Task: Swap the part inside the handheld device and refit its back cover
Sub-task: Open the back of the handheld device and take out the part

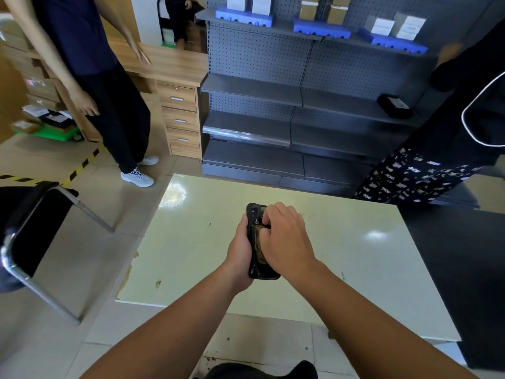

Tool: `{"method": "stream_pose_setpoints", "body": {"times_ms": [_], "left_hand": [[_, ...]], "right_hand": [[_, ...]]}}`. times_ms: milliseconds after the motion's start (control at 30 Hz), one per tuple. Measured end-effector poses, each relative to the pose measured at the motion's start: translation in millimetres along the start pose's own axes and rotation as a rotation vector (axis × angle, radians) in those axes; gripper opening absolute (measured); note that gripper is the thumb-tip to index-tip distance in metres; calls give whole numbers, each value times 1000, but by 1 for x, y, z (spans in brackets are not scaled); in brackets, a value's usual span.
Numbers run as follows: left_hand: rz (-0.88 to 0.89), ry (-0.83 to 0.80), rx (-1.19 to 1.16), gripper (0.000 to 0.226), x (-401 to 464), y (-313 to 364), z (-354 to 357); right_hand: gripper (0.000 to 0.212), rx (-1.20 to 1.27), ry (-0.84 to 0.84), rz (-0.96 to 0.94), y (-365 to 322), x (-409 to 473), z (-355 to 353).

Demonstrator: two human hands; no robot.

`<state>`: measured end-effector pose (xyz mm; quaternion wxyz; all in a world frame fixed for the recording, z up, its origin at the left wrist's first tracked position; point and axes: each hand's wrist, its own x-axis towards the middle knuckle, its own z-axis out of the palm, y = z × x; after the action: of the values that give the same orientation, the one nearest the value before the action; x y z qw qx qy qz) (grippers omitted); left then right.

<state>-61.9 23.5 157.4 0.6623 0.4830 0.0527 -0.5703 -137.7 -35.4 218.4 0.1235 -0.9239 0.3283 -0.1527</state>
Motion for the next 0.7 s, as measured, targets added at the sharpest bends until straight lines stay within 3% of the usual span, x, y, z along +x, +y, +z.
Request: {"method": "stream_pose_setpoints", "body": {"times_ms": [467, 700], "left_hand": [[-29, 45, -13, 69, 0, 2, -4], [-33, -40, -69, 67, -6, 2, -6]], "right_hand": [[22, 11, -46, -46, -1, -7, 9], [7, 221, -1, -10, -6, -1, 6]]}}
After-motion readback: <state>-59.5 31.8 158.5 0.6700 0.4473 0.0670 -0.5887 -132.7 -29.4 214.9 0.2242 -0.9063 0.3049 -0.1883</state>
